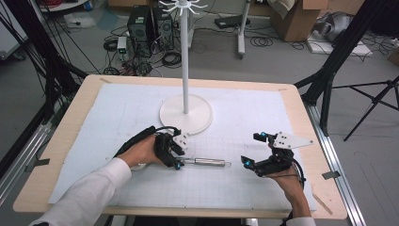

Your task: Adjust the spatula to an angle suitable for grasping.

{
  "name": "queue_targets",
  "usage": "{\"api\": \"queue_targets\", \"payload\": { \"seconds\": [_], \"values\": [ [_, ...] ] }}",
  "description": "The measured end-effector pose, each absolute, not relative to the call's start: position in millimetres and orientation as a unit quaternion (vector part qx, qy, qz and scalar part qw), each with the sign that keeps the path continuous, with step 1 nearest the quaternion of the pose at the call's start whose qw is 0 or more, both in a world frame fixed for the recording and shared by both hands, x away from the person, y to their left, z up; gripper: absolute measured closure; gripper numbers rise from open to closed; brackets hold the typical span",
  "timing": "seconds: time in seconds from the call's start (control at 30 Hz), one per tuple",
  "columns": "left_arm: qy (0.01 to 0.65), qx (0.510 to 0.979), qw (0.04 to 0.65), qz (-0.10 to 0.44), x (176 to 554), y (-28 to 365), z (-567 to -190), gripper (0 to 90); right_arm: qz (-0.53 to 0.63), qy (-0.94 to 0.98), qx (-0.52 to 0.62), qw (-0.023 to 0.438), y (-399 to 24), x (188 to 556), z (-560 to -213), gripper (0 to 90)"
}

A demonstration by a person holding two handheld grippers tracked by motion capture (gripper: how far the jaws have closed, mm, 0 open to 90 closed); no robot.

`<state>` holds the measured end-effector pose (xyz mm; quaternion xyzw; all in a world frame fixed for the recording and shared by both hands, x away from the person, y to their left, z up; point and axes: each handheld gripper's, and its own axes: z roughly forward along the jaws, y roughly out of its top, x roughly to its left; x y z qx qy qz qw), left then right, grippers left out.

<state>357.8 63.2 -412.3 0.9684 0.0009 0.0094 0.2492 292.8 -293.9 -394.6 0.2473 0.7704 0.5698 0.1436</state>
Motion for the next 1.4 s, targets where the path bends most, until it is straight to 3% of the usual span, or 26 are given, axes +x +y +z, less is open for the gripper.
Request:
{"api": "queue_targets", "payload": {
  "seconds": [0.67, 1.07, 1.4],
  "values": [
    [0.001, 0.974, 0.227, 0.007, 356.7, 58.3, -412.6, 72.3, 0.569, 0.772, 0.247, 0.142, -293.7, 293.1, -395.3, 0.1],
    [-0.001, 0.975, 0.223, 0.02, 354.4, 57.6, -406.9, 74.2, 0.568, 0.772, 0.248, 0.14, -292.5, 293.5, -397.0, 0.1],
    [0.024, 0.96, 0.277, 0.022, 354.4, 71.9, -383.2, 74.4, 0.567, 0.773, 0.245, 0.143, -291.1, 293.9, -397.3, 0.1]
  ]
}}
